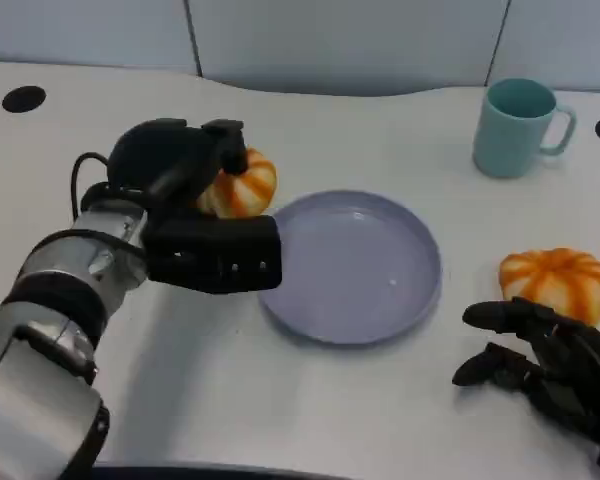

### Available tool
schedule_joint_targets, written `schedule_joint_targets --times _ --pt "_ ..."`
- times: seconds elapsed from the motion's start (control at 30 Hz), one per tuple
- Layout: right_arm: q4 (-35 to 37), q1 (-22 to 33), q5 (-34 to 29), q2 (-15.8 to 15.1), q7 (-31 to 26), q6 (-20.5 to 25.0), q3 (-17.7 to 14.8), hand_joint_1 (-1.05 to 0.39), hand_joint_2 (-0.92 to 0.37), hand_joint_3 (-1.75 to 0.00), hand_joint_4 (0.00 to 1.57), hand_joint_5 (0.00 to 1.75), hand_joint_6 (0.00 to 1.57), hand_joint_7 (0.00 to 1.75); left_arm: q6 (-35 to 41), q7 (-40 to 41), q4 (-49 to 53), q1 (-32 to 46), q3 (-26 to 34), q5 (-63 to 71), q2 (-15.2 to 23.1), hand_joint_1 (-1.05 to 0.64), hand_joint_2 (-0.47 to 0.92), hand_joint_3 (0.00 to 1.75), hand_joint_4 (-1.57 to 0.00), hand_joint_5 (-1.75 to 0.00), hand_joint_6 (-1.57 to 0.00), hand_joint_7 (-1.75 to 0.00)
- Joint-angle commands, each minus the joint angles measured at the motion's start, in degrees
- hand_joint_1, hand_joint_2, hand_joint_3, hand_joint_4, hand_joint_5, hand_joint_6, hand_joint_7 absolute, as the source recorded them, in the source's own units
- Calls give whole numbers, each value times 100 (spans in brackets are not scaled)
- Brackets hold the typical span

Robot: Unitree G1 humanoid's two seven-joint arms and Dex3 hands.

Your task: Grasp the bread from the table and place it into the plate.

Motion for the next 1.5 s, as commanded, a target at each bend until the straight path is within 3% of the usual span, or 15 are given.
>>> schedule_joint_targets --times 0.03,0.5,0.97,1.0,1.17,1.5 --pt "39 150 -36 -10 -6 87 25 -39 -92 -13 63 113 73 67 -109 177 -75 -192 -105 76 -111 -22 62 96 -87 -175 -64 -175" --pt "158 100 -40 31 -18 91 3 -40 -92 -12 65 110 75 66 -322 549 -22 -235 -491 328 -645 -21 56 105 -95 -175 -71 -175" --pt "9 159 -69 122 -212 216 83 -42 -92 -6 71 103 83 58 -264 352 78 -224 -684 411 -934 -21 53 120 -100 -175 -74 -175" --pt "27 162 -62 130 -184 170 81 -42 -92 -6 71 103 82 57 -225 317 87 -226 -699 423 -952 -21 51 119 -98 -175 -70 -164" --pt "64 163 -30 144 -94 112 81 -42 -92 -7 71 103 82 56 -102 310 119 -216 -817 515 -1006 -20 50 104 -99 -175 -66 -173" --pt "-21 210 -9 169 -82 127 93 -39 -92 -8 72 103 83 54 35 155 185 -180 -816 446 -1121 -21 52 108 -101 -175 -69 -175"
